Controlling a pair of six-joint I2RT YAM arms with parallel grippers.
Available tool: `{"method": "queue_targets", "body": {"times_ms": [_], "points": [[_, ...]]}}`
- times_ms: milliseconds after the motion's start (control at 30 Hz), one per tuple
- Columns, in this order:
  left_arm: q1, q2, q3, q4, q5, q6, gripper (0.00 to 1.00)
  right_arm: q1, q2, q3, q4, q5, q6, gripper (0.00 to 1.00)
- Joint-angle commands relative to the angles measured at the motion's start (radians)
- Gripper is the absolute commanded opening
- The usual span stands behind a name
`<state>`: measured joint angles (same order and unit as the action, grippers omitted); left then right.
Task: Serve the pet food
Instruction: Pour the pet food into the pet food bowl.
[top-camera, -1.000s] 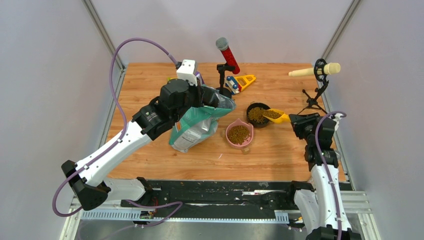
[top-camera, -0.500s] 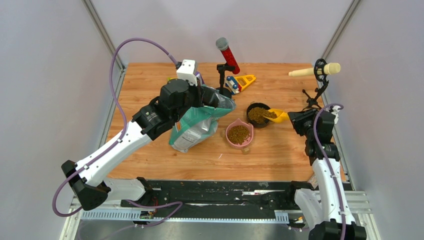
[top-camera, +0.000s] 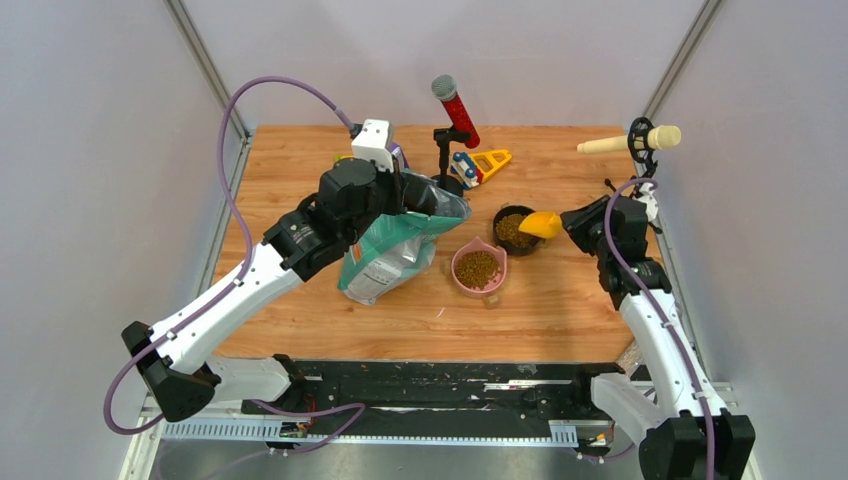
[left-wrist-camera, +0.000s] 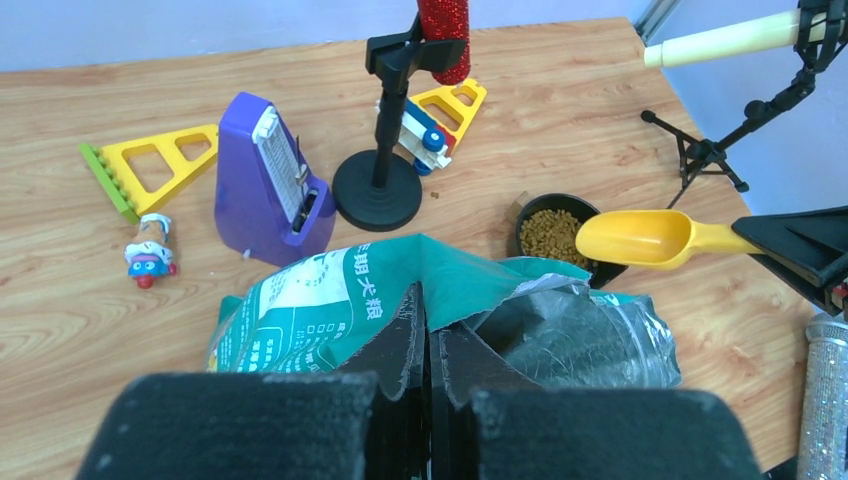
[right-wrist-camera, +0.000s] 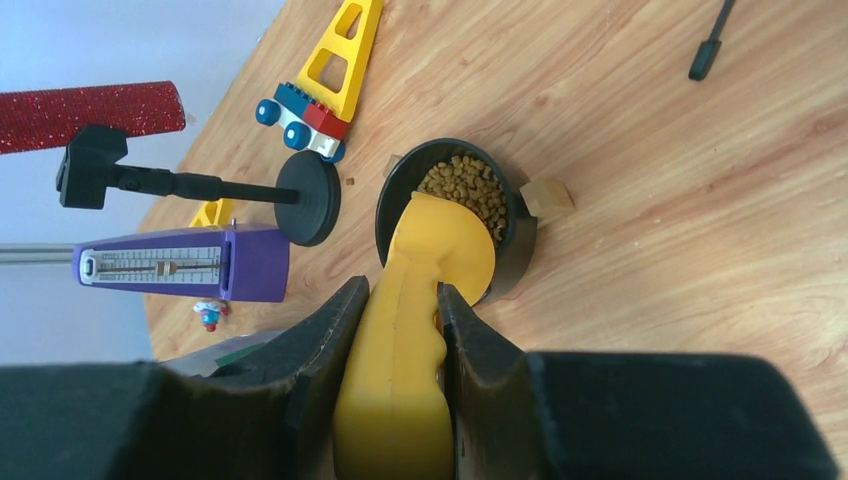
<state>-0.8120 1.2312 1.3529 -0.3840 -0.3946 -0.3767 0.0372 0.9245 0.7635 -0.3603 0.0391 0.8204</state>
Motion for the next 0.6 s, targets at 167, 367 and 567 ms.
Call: {"method": "queue_targets", "body": {"times_ms": [167, 367, 567], "points": [[0.002, -0.036, -0.005, 0.045, -0.047, 0.007, 0.00, 0.045, 0.021, 0.111, -0.025, 0.202, -0.124, 0.00], [0.002, -0.028, 0.005, 0.042, -0.037, 0.010, 0.00, 0.046, -0.008, 0.177, -0.055, 0.091, -0.204, 0.00], [0.002, -0.018, 0.030, 0.030, -0.025, 0.011, 0.00, 0.047, -0.050, 0.297, -0.033, -0.279, -0.213, 0.00]]}}
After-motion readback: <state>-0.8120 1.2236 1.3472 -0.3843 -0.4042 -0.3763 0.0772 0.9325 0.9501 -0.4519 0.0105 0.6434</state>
